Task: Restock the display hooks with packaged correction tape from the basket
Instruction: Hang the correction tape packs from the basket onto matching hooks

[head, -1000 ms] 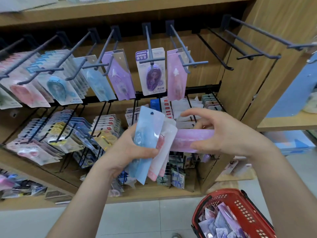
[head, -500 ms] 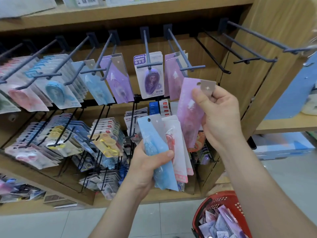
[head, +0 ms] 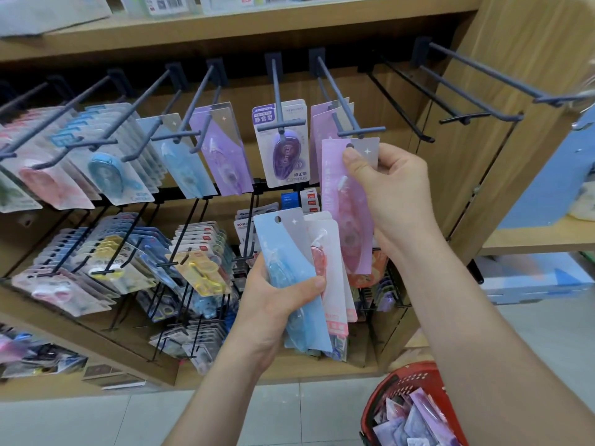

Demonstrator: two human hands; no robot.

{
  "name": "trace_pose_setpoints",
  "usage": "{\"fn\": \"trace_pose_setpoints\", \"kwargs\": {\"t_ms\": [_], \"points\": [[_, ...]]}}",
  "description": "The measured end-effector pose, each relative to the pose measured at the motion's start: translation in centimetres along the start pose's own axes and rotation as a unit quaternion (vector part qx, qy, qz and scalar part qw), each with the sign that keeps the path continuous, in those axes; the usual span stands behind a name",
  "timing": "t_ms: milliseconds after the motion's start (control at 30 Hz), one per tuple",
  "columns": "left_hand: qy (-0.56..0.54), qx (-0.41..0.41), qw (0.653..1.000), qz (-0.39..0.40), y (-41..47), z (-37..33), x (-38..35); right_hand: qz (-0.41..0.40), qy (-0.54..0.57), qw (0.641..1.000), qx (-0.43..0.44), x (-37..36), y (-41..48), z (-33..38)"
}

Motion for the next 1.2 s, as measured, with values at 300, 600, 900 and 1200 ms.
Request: {"fn": "trace_pose_setpoints", "kwargs": {"t_ms": [300, 600, 900, 1200], "points": [[0.031, -0.024, 0.999, -0.001, 0.4, -0.2, -0.3, 0.120, -0.008, 0.988, -0.093, 1.0, -0.9, -3.0], [0.057, -0.041, 0.994, -0.083, 1.2, -0.1, -0.3, 0.031, -0.172, 0.984, -0.031, 1.8, -0.1, -5.5], [0.048, -0.075, 0.992, -0.095, 1.2, -1.1, -0.2, -0.037, -0.339, 0.940, 0.026, 0.2, 2.1, -5.2], [0.028, -0.081, 0.990, -0.111, 1.5, -1.7, -1.1, 0.266, 0.002, 0.953, -0.142, 0.5, -7.5, -4.3]]}}
Point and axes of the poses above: each hand's wrist, its own y-axis towards the middle knuckle, its own x-axis out of the back of the hand, z = x × y, the point moved 3 cm from there along y, towards the middle knuckle, and after that the axes turned 9 degrees about -z, right-handed, at the moved point
